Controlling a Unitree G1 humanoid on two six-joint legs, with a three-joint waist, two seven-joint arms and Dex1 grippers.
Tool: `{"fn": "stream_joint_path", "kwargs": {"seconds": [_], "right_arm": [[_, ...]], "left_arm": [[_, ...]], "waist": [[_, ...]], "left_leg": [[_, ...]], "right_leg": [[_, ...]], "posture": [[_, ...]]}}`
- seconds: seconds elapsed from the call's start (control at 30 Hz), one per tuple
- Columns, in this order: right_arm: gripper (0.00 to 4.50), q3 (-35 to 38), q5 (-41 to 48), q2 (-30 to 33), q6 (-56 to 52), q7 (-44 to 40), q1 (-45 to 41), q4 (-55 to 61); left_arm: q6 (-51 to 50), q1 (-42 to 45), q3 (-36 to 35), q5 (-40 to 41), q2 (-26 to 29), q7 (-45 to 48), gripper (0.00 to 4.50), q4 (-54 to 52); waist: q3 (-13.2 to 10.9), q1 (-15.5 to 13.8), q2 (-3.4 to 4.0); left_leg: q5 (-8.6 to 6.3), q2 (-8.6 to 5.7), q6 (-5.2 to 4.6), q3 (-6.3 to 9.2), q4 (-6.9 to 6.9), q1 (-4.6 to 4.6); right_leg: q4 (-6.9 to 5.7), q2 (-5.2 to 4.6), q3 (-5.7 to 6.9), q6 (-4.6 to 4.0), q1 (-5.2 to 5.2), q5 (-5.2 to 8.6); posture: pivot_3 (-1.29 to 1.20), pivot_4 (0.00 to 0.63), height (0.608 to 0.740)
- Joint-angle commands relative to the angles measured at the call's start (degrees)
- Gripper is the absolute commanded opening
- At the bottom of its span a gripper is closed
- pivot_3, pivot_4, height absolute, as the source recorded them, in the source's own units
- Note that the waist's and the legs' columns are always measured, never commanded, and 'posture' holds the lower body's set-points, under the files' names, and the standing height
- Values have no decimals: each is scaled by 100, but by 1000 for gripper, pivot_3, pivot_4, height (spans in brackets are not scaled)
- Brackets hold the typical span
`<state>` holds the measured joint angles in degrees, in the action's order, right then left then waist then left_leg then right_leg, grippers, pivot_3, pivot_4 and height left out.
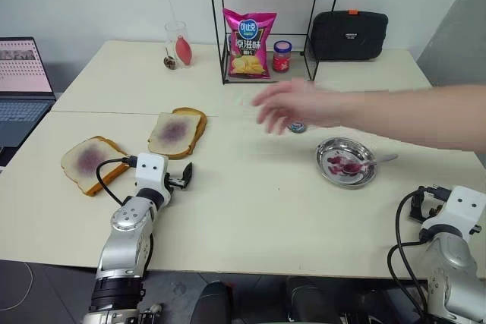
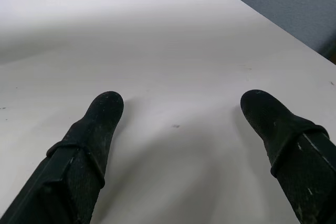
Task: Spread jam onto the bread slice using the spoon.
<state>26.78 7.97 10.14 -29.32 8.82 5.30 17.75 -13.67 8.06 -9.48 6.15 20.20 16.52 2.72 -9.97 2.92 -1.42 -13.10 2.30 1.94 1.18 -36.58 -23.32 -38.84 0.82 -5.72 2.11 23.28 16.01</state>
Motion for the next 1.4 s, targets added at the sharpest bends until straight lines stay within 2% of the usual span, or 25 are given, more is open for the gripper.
{"fn": "stream_joint_path", "kwargs": {"seconds": [0.03,0.2,0.5,0.7,0.8,0.9,1.0,1.07,1.17,1.27,1.4], "right_arm": [[4477,21,-22,-7,84,10,-6,226],[4477,17,-26,-39,92,26,1,230],[4477,-162,58,-44,-176,-168,252,701],[4477,-148,665,880,-1028,-1114,-186,1421],[4477,-159,1313,1679,-1416,-2019,-741,1490],[4477,-309,2171,2439,-1913,-3012,-1649,1211],[4477,-807,2916,2644,-2329,-3714,-2644,965],[4477,-1129,3285,2521,-2536,-3966,-3098,870],[4477,-1609,3576,2319,-2664,-4241,-3446,785],[4477,-2381,3506,2193,-2481,-4736,-3583,706],[4477,-3284,3296,1876,-2164,-5283,-3804,479]], "left_arm": [[-157,-127,-15,26,72,57,4500,-73],[-248,-238,-95,161,48,87,4500,-259],[-725,-1172,-45,389,-97,89,4500,-1400],[-1345,-1246,-331,837,89,222,4500,-2081],[-2025,-1214,-734,1468,421,536,4500,-2497],[-3178,-1259,-1572,2746,1177,1266,4500,-2854],[-4060,-1376,-2704,3968,1973,2003,4500,-2556],[-4253,-1243,-3353,4322,2223,2022,4500,-2056],[-4107,-831,-3986,4277,2415,1628,4500,-1166],[-3519,-340,-4542,3897,2490,937,4500,-146],[-3195,-292,-4553,3552,2237,389,4500,287]], "waist": [[0,1,0],[0,14,0],[1,36,0],[-8,42,-4],[-43,77,-21],[-56,106,-47],[-65,179,-48],[-65,196,-47],[-66,178,-46],[-66,134,-46],[-64,121,-52]], "left_leg": [[0,0,0,0,1,0],[0,1,0,-3,11,5],[-5,15,9,-9,64,30],[-8,13,13,-15,60,31],[-7,10,13,-18,51,34],[-7,15,12,-7,50,37],[-7,26,12,0,56,36],[-9,29,10,13,65,35],[-10,31,10,26,77,33],[-17,30,22,36,80,22],[-40,33,61,26,71,19]], "right_leg": [[0,0,-1,-1,0,1],[1,0,-1,-1,0,1],[4,4,1,3,0,16],[5,0,-7,5,0,17],[0,3,-11,-17,0,26],[-3,10,-1,-24,-3,27],[-8,16,14,-42,1,38],[-9,21,29,-33,2,36],[-10,22,40,-36,3,52],[-9,15,44,-34,7,59],[-4,1,45,-40,7,54]], "posture": [[0,150,740],[0,150,740],[0,150,740],[0,150,740],[0,150,740],[0,150,740],[0,150,740],[0,150,740],[0,150,740],[0,150,740],[0,150,740]]}}
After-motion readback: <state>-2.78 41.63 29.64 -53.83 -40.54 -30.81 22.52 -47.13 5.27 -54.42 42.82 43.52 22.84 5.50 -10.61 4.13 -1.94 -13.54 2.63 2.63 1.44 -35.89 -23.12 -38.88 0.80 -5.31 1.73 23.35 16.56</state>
